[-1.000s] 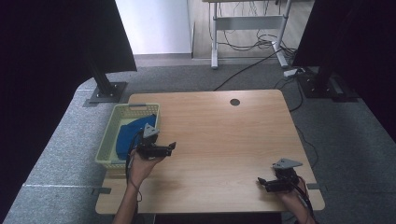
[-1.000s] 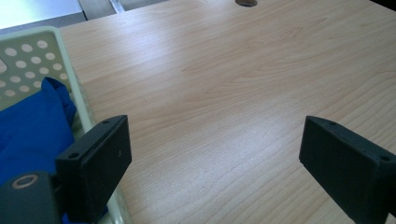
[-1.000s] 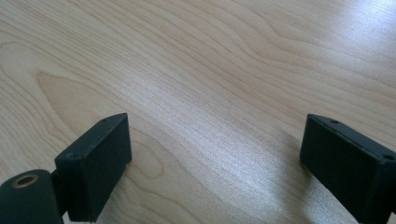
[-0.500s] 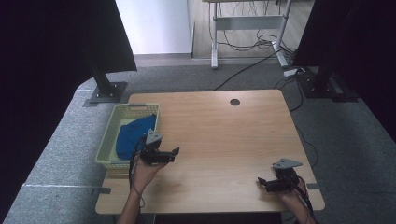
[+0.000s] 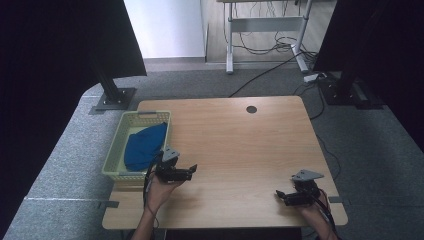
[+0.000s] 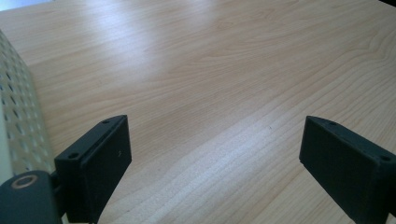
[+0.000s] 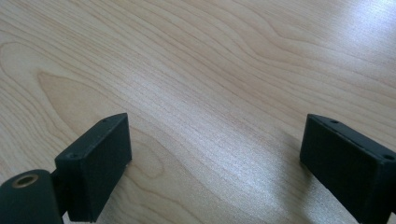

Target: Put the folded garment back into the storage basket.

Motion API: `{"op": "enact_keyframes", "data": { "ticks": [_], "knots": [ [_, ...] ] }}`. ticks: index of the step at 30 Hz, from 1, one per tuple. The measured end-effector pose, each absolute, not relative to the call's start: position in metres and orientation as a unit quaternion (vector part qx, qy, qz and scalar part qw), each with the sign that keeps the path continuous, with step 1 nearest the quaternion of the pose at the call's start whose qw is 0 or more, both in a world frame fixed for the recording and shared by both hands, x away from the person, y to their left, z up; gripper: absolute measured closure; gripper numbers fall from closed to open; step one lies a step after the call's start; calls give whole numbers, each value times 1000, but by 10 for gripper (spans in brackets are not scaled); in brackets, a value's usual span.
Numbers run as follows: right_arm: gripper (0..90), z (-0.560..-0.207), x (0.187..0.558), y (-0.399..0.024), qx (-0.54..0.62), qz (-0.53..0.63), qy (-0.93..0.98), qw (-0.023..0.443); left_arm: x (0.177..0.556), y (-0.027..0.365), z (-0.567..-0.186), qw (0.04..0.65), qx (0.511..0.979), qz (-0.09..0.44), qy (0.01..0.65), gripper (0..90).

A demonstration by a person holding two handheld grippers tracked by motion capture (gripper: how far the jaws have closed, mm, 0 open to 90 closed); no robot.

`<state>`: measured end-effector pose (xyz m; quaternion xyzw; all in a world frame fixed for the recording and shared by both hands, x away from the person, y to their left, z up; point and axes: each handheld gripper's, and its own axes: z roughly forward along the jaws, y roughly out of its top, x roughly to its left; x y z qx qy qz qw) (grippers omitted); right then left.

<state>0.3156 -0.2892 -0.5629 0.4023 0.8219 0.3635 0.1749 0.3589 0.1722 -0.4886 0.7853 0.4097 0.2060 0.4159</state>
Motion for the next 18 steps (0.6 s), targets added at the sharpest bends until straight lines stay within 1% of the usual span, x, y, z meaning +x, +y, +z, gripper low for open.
{"op": "enact_keyframes", "data": {
  "ticks": [18],
  "knots": [
    [86,-563,316,-289,402,364,822,175,348,163,-514,408,793,197,407,86]
  ]
}}
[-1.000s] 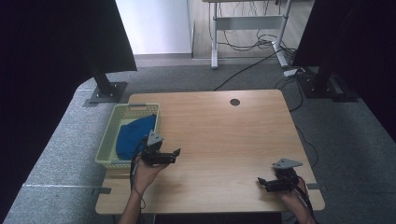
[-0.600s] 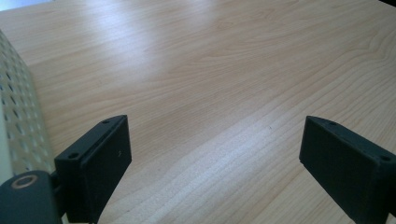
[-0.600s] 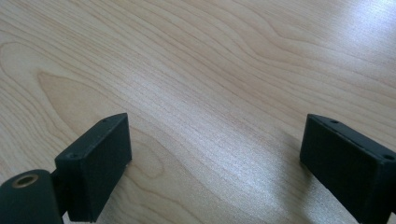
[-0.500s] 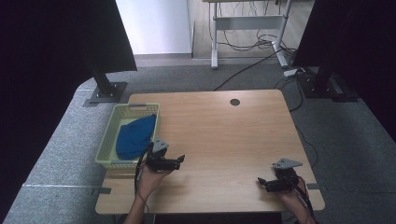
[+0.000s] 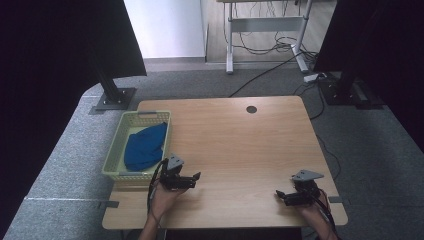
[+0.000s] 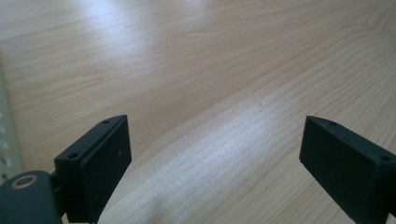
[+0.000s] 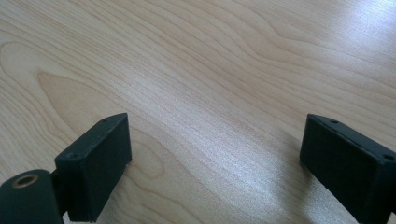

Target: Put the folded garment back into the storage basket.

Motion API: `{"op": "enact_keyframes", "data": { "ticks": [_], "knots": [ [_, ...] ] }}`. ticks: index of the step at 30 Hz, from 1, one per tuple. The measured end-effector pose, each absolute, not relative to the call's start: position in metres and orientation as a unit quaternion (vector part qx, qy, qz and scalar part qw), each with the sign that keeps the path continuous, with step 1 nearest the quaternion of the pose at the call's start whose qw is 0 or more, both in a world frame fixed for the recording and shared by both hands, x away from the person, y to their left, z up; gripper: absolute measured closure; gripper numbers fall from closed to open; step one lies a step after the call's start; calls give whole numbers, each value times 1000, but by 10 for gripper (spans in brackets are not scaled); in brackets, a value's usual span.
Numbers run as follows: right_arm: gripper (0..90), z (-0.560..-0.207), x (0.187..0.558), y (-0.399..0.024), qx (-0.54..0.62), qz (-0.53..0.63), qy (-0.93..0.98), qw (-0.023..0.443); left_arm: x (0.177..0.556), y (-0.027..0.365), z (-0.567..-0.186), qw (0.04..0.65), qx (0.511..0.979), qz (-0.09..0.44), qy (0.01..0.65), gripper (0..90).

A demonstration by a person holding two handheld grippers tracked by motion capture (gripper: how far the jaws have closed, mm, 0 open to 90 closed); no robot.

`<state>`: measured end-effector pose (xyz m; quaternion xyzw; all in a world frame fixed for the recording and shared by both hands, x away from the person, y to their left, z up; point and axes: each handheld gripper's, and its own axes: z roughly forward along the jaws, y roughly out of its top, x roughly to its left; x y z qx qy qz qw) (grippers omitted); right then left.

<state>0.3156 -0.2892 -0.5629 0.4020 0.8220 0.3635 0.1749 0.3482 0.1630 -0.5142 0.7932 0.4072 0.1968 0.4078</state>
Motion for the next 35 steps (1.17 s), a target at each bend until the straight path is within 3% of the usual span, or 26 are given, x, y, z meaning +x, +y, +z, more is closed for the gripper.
{"op": "enact_keyframes", "data": {
  "ticks": [35],
  "knots": [
    [86,-563,316,-289,401,364,822,175,339,149,-555,343,827,187,404,67]
  ]
}}
